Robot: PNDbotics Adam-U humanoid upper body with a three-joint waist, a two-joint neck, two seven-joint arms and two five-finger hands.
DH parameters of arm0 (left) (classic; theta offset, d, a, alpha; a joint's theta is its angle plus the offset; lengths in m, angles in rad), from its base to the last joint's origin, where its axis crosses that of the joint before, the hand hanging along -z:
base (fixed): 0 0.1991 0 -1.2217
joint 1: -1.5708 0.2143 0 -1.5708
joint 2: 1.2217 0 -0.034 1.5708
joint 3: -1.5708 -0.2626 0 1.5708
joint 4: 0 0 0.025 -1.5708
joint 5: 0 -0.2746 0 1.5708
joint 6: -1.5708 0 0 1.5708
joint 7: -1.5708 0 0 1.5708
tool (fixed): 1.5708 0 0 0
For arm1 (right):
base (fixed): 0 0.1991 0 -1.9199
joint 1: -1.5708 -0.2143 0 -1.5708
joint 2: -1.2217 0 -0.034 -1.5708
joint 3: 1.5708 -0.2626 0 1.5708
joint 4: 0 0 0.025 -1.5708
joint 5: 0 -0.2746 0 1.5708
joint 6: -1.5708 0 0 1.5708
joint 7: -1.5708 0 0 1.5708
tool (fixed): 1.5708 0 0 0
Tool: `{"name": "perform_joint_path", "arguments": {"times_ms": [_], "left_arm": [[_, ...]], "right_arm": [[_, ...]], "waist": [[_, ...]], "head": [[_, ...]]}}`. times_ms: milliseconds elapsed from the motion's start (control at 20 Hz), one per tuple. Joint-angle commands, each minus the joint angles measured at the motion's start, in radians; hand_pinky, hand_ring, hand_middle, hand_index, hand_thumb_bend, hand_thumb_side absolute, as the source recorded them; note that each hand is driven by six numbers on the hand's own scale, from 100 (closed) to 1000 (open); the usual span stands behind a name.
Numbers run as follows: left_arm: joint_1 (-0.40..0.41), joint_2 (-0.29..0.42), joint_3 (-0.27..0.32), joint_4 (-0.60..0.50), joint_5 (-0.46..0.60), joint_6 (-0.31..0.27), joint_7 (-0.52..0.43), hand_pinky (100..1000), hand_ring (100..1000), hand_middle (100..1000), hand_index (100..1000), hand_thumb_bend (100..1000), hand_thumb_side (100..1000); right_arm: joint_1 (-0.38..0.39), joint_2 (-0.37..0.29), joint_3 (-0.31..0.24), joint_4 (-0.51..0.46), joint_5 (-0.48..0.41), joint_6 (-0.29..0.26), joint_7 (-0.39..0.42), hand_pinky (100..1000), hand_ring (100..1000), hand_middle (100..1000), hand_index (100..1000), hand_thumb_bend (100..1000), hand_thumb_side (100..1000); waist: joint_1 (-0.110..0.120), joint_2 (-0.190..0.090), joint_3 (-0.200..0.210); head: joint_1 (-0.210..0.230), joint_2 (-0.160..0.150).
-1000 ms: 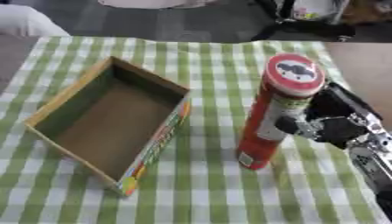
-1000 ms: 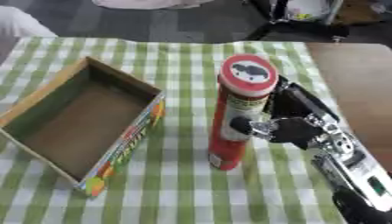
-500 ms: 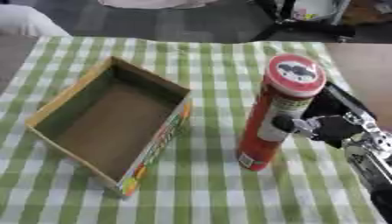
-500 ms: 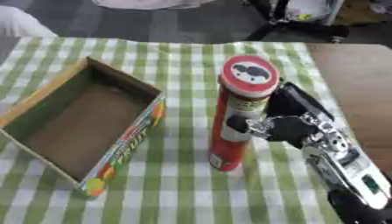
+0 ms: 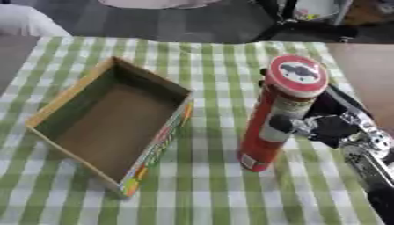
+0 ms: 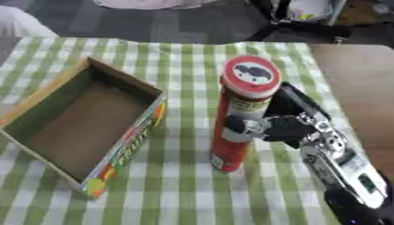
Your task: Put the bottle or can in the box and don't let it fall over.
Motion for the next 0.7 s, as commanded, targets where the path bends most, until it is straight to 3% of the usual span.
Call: {"name": "perform_joint_path", "arguments": {"times_ms": [50, 700], "left_arm": [[-0.008, 0.02, 0.008, -0.009, -0.001, -0.001, -0.003, 765, 850, 776, 829, 533, 476], [-0.009, 0.021, 0.008, -0.01, -0.002, 0.001, -0.004, 766, 849, 772, 828, 527, 477]], "right_arm": [[-0.013, -0.013, -0.002, -0.006, -0.013, 0.0, 0.006, 849, 908, 889, 876, 636, 100], [-0.021, 0.001, 0.01, -0.005, -0.054, -0.002, 0.032, 800, 812, 799, 806, 590, 100]], "waist": [[0.003, -0.012, 0.001], [0.003, -0.013, 0.001]], "head": [[-0.005, -0.013], [-0.003, -0.013]]}}
